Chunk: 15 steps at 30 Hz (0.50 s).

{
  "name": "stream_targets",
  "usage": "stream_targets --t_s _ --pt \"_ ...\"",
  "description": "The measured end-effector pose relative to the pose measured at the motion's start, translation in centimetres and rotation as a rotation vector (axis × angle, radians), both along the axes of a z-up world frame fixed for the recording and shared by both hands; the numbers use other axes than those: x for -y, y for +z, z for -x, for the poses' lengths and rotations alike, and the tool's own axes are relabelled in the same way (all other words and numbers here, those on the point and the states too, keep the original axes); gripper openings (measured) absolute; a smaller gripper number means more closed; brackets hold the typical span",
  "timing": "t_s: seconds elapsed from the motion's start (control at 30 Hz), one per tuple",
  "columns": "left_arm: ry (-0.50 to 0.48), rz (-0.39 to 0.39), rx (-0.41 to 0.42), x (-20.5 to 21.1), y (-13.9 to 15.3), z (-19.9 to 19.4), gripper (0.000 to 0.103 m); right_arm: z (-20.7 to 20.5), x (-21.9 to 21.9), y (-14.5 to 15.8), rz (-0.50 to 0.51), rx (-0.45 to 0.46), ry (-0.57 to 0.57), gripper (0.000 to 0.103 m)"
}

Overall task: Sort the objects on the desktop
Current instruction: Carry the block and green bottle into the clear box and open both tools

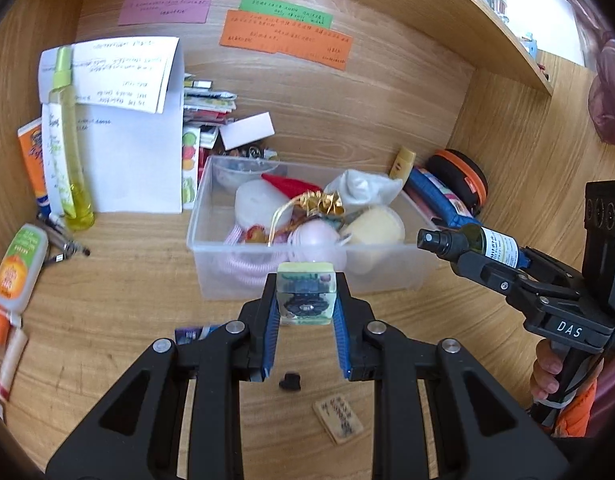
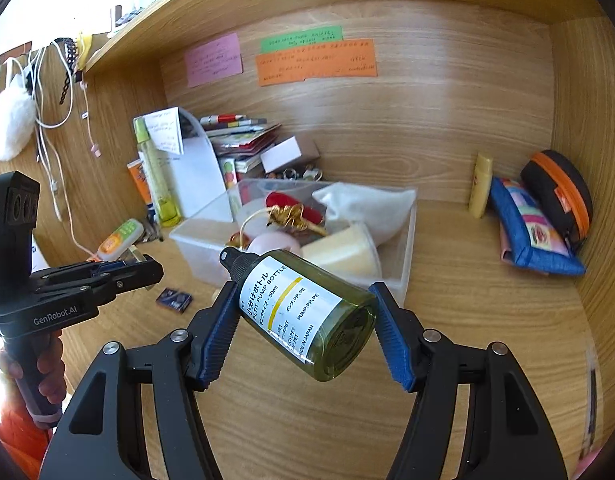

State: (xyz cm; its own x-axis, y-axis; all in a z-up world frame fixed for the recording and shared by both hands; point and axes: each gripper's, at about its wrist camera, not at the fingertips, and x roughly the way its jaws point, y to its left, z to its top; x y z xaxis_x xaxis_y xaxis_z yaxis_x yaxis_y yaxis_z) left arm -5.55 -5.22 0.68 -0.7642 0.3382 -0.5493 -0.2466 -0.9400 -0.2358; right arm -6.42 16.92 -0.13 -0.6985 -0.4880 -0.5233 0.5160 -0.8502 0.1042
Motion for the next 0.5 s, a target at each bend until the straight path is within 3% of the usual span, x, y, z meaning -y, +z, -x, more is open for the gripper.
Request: stream_targets --t_s 0.5 --pt "0.018 -0.001 0.009 1.1 1.6 4.8 0.024 4.9 1.5 1.7 0.009 0.003 0.009 0.061"
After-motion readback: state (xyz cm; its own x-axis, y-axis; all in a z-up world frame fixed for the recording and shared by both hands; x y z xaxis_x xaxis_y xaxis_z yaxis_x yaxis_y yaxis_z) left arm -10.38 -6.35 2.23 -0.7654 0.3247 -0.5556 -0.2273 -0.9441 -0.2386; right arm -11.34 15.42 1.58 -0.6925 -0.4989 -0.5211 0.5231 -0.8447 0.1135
